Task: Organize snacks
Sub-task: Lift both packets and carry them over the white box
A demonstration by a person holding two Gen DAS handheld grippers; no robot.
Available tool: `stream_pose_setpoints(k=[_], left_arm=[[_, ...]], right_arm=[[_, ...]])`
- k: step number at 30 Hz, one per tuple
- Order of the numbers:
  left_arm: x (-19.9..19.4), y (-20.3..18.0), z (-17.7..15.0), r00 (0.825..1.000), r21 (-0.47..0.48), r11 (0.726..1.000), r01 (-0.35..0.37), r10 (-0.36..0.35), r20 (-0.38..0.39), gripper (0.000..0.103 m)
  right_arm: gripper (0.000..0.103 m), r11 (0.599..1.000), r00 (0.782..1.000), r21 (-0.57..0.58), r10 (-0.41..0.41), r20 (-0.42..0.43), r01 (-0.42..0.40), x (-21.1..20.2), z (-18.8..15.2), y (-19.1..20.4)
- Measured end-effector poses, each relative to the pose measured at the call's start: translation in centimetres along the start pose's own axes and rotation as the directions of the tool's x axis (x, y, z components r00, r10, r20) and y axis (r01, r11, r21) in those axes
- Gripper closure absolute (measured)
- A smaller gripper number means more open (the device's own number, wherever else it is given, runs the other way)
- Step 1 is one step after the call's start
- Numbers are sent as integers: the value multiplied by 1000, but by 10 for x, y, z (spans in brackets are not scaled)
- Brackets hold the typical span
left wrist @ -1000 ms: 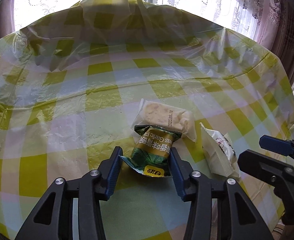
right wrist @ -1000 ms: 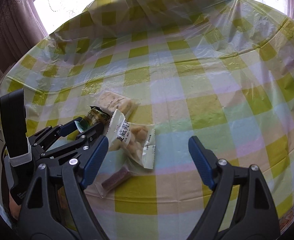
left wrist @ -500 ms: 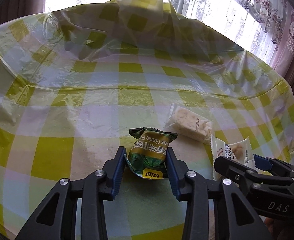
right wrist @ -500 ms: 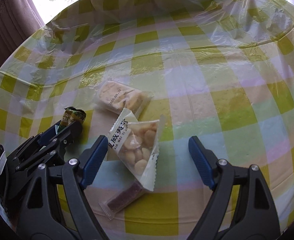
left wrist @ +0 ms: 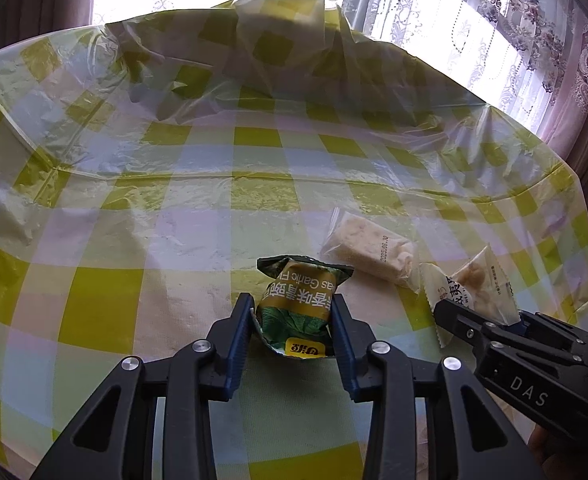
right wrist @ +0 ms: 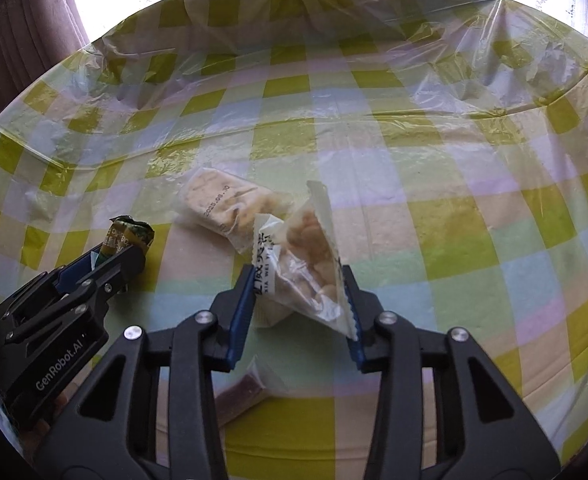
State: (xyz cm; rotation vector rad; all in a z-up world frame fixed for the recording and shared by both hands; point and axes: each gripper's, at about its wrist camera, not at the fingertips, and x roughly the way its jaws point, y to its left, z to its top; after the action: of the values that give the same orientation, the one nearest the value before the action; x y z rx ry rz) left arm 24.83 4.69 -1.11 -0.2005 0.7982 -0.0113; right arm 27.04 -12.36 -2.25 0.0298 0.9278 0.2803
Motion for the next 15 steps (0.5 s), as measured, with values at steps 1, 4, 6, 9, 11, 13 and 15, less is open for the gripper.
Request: stream_pose_setpoints(k=[1, 4, 6, 9, 11, 13, 15], left_arm=[[-1, 0, 0, 1000, -1, 1000, 0, 0, 2, 64], [-3, -1, 0, 1000, -4, 1000, -1, 1, 10, 64], [-6, -3, 0, 1000, -4, 1000, 2, -2, 18, 65], [-10, -8, 0, 1000, 1, 1000, 7, -7, 27, 65], [-12, -13, -1, 999, 10, 1000, 15, -15, 30, 65], [-14, -20, -1, 999, 22, 1000, 21, -22, 32, 65], [-17, -27, -3, 999, 33, 999, 33, -34, 34, 65]], right_arm=[[59, 1000, 1000, 2, 0, 2, 0, -1, 0, -1], [61, 1000, 1000, 5, -9, 15, 8, -5, -1, -3], [61, 1000, 999, 2, -17, 28, 17, -10, 0, -5], [61, 1000, 999, -1, -28, 43, 28, -16, -1, -8], [61, 999, 998, 0, -32, 48, 33, -20, -2, -11], [61, 999, 998, 1, -39, 53, 39, -25, -3, -14], [61, 999, 997, 2, -47, 58, 47, -31, -6, -18]])
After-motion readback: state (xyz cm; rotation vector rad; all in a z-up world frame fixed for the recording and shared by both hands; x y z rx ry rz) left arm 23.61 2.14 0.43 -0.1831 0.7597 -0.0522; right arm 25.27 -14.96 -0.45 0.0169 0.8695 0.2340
